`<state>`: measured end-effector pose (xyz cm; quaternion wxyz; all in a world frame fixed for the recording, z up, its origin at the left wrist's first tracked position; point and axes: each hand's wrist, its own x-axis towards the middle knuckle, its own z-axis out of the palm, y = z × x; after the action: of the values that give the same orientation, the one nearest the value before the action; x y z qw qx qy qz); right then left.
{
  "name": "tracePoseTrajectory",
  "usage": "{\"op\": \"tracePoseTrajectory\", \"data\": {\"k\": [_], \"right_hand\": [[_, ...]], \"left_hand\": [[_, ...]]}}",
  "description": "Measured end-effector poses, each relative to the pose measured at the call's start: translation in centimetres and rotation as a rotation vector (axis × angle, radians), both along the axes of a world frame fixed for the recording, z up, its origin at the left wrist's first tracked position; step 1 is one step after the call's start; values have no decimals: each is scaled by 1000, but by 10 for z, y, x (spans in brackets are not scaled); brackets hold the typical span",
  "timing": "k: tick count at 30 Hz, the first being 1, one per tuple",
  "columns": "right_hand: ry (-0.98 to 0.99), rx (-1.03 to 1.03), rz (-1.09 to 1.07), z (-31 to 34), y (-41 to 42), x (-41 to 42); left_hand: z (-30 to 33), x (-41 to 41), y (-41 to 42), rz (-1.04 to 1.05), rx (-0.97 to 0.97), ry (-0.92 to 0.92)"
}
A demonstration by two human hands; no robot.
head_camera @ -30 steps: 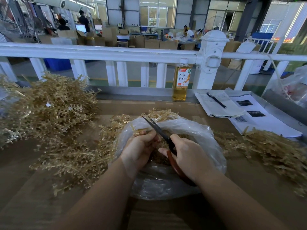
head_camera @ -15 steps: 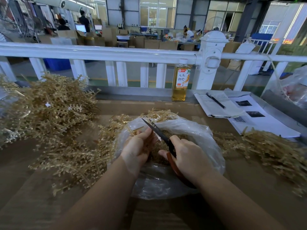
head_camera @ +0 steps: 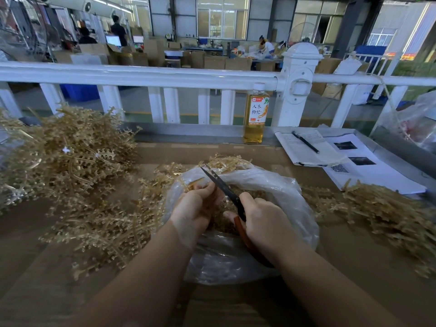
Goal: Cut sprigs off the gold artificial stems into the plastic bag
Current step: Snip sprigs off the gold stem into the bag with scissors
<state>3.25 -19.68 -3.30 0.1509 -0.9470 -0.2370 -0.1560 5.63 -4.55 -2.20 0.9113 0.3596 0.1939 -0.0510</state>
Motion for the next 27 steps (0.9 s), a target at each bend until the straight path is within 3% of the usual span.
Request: {"op": "tracePoseTrajectory", "data": {"k": [27], "right_hand": [[-9, -2, -25, 3, 11, 8]], "left_hand": [[-11, 4, 3, -87, 84, -50]]}}
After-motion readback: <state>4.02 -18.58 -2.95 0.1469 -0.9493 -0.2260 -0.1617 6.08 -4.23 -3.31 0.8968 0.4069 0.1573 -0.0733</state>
